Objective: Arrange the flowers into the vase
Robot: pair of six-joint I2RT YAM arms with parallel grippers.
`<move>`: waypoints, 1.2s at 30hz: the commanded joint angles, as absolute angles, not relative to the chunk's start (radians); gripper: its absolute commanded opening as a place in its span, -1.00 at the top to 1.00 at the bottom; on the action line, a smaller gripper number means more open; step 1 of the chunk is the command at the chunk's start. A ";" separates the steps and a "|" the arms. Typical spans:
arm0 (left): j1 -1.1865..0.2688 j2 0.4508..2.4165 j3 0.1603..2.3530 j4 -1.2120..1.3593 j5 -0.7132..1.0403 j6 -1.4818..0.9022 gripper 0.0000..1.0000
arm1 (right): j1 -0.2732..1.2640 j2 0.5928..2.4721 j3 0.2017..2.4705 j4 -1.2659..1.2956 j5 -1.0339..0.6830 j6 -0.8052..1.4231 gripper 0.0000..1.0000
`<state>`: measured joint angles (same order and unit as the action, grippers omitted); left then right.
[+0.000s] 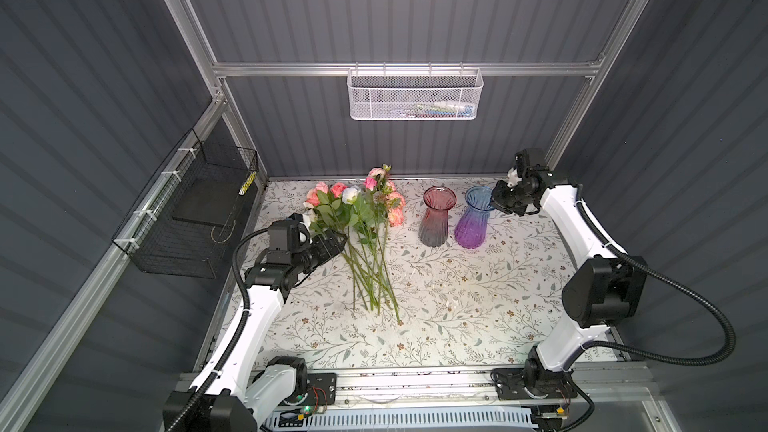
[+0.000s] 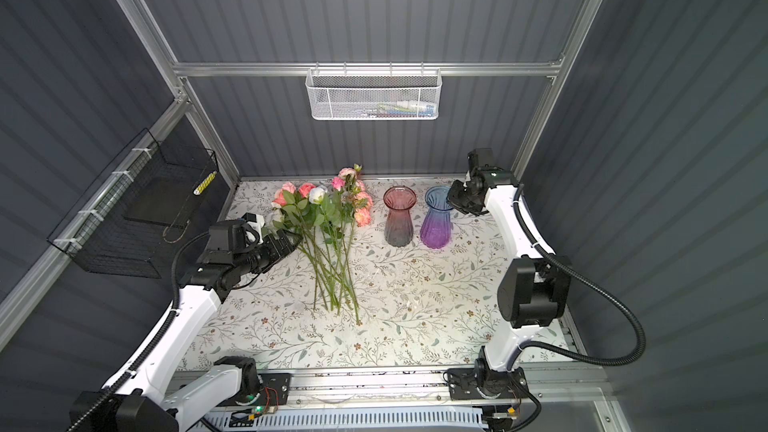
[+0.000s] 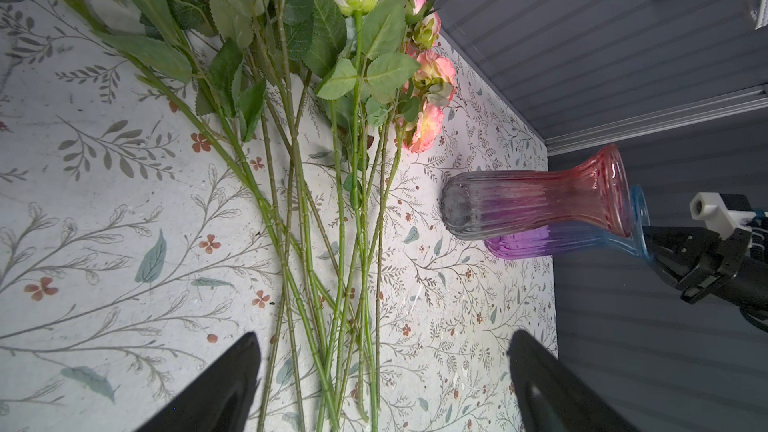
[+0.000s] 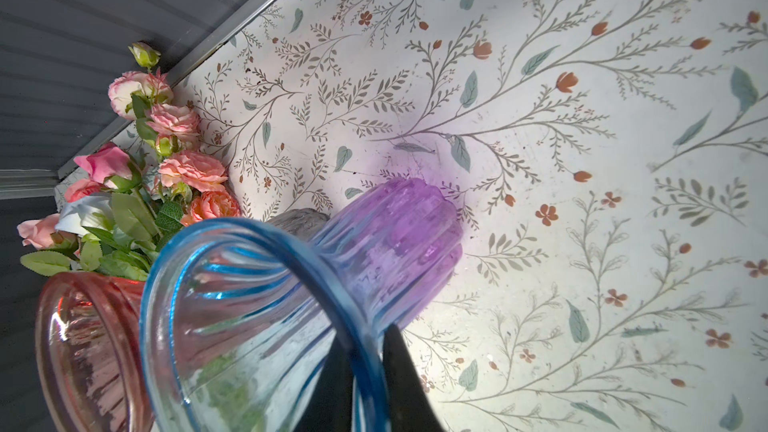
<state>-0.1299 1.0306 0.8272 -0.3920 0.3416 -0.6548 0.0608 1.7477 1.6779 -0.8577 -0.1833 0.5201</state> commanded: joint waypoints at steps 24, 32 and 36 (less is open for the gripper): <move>-0.132 1.005 0.873 -0.466 0.394 -0.615 -0.83 | 0.184 1.381 1.368 -0.835 -0.278 0.537 1.00; -0.133 1.036 0.863 -0.459 0.420 -0.616 -0.74 | 0.371 1.307 1.313 -0.860 -0.243 0.565 1.00; -0.152 1.065 0.865 -0.455 0.426 -0.617 -0.69 | 0.455 1.318 1.309 -0.852 -0.238 0.580 1.00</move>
